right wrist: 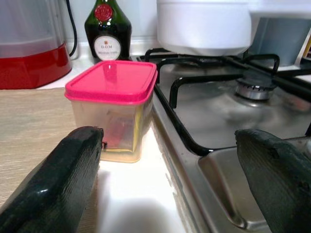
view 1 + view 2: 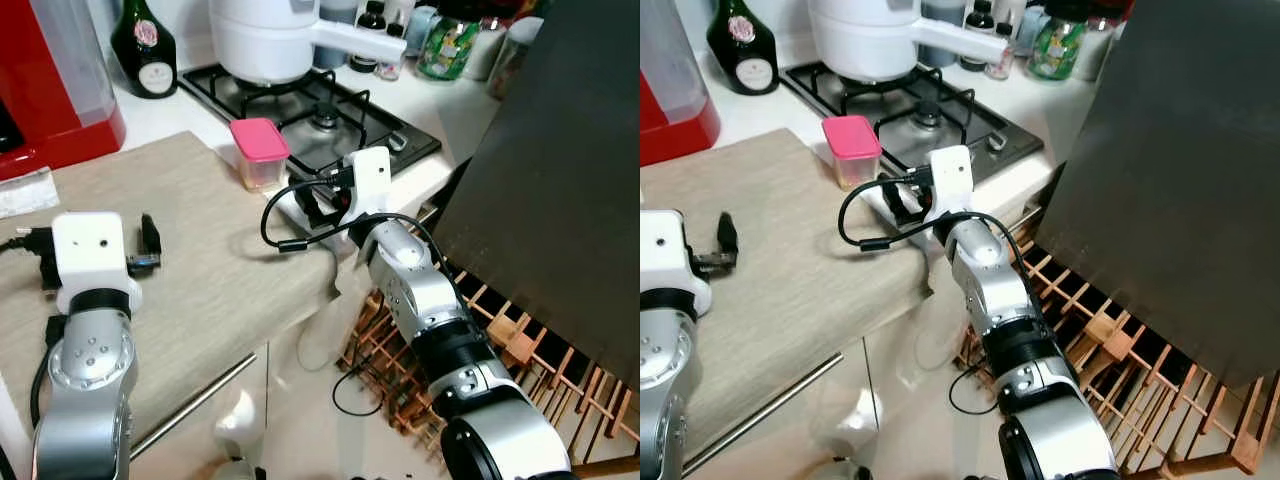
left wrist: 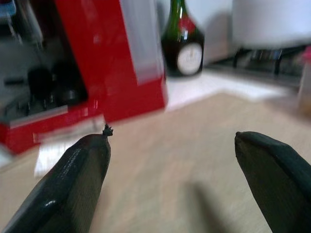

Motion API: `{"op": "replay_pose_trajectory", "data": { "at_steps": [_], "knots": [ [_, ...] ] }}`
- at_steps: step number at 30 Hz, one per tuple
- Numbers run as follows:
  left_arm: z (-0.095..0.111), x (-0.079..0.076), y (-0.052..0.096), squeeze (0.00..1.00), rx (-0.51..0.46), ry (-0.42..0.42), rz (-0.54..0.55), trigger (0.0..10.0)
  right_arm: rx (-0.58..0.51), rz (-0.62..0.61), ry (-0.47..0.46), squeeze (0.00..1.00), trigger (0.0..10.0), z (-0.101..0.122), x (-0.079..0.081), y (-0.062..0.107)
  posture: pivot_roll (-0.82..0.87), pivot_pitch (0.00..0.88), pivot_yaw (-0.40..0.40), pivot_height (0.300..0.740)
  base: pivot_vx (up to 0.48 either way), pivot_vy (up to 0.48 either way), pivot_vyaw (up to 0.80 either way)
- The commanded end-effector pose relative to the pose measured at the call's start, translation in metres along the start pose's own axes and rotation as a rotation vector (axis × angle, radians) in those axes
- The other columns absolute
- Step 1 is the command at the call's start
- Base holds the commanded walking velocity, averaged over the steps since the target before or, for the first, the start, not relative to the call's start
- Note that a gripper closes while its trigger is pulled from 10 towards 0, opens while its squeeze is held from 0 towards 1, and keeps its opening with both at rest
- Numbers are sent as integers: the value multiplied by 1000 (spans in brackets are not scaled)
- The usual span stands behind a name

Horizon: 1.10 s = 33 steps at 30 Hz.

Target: Restocking fridge

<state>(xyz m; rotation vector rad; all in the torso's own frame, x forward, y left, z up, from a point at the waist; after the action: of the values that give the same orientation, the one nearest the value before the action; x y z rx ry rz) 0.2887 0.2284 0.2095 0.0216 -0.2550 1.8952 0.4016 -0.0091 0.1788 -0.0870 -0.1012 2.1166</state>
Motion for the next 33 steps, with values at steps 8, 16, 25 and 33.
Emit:
{"op": "replay_pose_trajectory", "data": {
  "at_steps": [8,16,25,33],
  "knots": [
    [25,-22,-1,0,-102,6,-65,10000,-87,-36,13,0,10000,16,-8,-1,170,62,-84,740,0,0,379],
    [-1,-34,-7,0,12,27,-77,10000,-51,-16,-36,0,10000,8,1,-5,153,54,-81,740,0,0,0],
    [-41,-42,-17,0,185,45,-9,10000,-50,-34,-29,0,10000,9,-1,-9,137,41,-72,740,0,0,0],
    [-24,-37,-21,0,94,13,4,10000,-79,-28,-27,0,10000,14,-2,-8,136,42,-66,740,0,0,619]
  ]
}}
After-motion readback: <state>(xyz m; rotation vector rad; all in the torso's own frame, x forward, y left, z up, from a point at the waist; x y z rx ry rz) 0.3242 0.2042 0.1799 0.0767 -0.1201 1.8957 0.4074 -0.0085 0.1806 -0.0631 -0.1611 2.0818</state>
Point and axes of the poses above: a point about 5 cm out from each wrist's last joint towards the gripper, its own y axis pointing back from the gripper into the wrist, its own z axis along the axis of the wrist's last joint, x = y × z, the point moved 5 cm from there along -y, pointing out of the wrist towards the gripper, and after that the axes turned 6 degrees about y, right-handed, at the moved point
